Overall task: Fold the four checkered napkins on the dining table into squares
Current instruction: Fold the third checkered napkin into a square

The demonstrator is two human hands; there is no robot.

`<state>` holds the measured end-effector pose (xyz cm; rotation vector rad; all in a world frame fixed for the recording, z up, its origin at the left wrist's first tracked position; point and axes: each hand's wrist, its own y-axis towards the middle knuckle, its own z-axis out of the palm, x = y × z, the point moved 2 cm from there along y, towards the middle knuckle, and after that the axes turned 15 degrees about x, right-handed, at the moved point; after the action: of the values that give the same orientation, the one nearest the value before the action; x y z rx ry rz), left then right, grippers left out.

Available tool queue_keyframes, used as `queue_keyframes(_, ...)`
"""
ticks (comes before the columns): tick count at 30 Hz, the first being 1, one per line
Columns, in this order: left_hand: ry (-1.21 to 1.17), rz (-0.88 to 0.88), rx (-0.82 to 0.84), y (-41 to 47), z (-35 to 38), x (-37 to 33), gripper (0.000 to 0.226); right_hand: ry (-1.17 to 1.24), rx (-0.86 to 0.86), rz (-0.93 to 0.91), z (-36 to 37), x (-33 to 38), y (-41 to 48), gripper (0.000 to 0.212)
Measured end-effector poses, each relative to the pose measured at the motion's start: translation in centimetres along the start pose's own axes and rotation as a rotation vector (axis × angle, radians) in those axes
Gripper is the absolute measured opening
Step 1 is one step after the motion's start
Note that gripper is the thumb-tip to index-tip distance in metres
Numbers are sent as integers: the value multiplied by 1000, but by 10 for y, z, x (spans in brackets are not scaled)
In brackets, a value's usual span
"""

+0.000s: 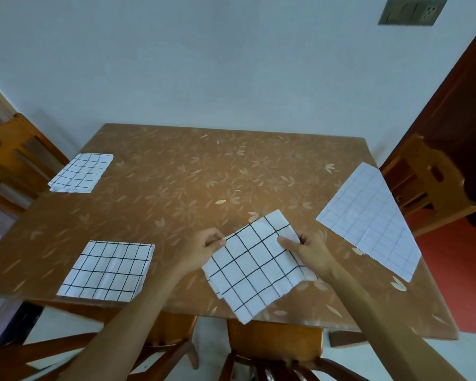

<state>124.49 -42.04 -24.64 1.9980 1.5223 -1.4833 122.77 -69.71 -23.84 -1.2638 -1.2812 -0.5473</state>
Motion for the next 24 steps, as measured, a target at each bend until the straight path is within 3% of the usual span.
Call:
queue_keyframes(3,34,22,62,12,7,2,11,-105,58,30,1,-15,8,15)
queue_keyframes(6,98,18,103,26,13,3,16,-154,18,-27,1,-16,18,29)
queue_keyframes(9,154,-6,100,41,16,10,13,-175,-2,-24,1,-22,33,6)
queue_keyframes(12,143,-33,97,50,17,26,13,-176,5,16,3,-34,45,10)
queue_keyframes(16,131,-121,96,57,22,53,9,-310,142,63,10,-61,61,16)
queue_keyframes(20,169,-236,-39,67,26,75,12,-464,73,175,12,-89,82,17)
queue_keyframes(24,194,-324,-171,74,28,88,31,-306,13,233,9,-104,102,41)
